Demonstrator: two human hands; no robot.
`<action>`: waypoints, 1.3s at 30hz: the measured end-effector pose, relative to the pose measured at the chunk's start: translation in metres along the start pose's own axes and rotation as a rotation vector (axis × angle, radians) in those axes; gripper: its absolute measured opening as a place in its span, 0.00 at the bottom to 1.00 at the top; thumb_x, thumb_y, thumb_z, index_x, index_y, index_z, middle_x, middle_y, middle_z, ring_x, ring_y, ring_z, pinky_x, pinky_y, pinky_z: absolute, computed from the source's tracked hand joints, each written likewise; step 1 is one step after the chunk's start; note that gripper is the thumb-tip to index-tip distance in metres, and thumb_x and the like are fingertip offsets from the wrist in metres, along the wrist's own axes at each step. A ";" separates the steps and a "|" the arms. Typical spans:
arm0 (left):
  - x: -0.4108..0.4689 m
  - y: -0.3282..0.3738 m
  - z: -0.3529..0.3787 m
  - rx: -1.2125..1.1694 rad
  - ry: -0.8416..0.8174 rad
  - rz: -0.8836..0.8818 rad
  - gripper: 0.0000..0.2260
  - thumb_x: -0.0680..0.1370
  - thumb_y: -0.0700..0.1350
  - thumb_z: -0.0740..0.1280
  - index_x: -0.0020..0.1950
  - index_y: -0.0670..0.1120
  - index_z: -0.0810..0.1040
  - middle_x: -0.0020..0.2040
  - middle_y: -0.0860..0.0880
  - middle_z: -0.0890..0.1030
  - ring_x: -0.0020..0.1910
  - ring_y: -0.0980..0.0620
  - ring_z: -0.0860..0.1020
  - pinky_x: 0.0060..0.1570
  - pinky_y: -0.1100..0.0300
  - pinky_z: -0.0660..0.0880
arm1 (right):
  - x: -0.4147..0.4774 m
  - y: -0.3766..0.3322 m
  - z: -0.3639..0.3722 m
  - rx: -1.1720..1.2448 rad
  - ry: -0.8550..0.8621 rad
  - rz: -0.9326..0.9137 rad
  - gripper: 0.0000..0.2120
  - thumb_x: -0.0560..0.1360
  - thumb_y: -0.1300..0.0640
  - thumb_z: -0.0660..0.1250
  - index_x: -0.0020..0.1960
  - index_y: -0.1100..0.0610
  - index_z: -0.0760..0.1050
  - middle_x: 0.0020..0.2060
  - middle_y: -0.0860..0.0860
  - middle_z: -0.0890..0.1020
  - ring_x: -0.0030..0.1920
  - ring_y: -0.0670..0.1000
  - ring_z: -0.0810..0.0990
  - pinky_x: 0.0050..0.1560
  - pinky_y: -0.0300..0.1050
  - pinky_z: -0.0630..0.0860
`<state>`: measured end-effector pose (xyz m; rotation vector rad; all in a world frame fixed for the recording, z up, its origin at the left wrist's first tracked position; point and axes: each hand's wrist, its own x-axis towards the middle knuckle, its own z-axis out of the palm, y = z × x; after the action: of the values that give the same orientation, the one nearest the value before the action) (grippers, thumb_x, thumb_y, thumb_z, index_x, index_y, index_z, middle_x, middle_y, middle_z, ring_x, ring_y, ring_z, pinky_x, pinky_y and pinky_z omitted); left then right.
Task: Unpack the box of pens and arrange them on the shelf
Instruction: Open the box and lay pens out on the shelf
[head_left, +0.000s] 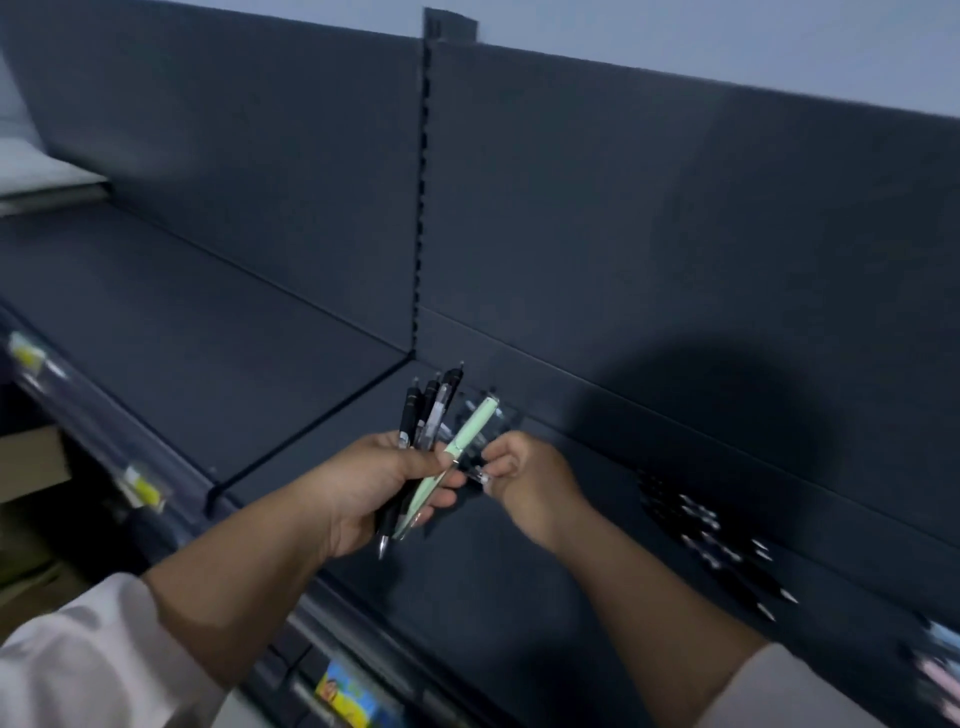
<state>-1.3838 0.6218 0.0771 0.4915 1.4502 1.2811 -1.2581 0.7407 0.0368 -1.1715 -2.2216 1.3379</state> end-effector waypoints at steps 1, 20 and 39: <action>-0.001 0.000 -0.008 -0.007 0.018 0.003 0.02 0.76 0.40 0.68 0.48 0.45 0.78 0.43 0.45 0.85 0.35 0.53 0.82 0.32 0.63 0.76 | 0.005 -0.005 0.007 0.008 0.006 -0.008 0.11 0.74 0.67 0.66 0.52 0.53 0.73 0.42 0.46 0.78 0.47 0.47 0.78 0.46 0.35 0.73; 0.029 0.000 0.064 0.112 -0.206 -0.029 0.13 0.78 0.41 0.66 0.59 0.35 0.76 0.44 0.40 0.82 0.38 0.47 0.82 0.31 0.58 0.78 | -0.047 0.006 -0.050 0.829 0.209 0.110 0.03 0.80 0.59 0.62 0.48 0.58 0.72 0.42 0.55 0.83 0.44 0.52 0.83 0.50 0.47 0.80; 0.012 -0.035 0.240 0.401 -0.494 -0.016 0.04 0.79 0.44 0.65 0.51 0.44 0.75 0.45 0.44 0.85 0.33 0.53 0.81 0.28 0.65 0.71 | -0.208 0.186 -0.241 -0.702 0.738 0.588 0.15 0.77 0.58 0.62 0.61 0.47 0.77 0.57 0.52 0.78 0.60 0.57 0.73 0.61 0.51 0.65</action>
<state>-1.1636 0.7245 0.0817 0.9848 1.2758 0.7743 -0.8906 0.7696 0.0390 -2.2213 -1.8391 0.0887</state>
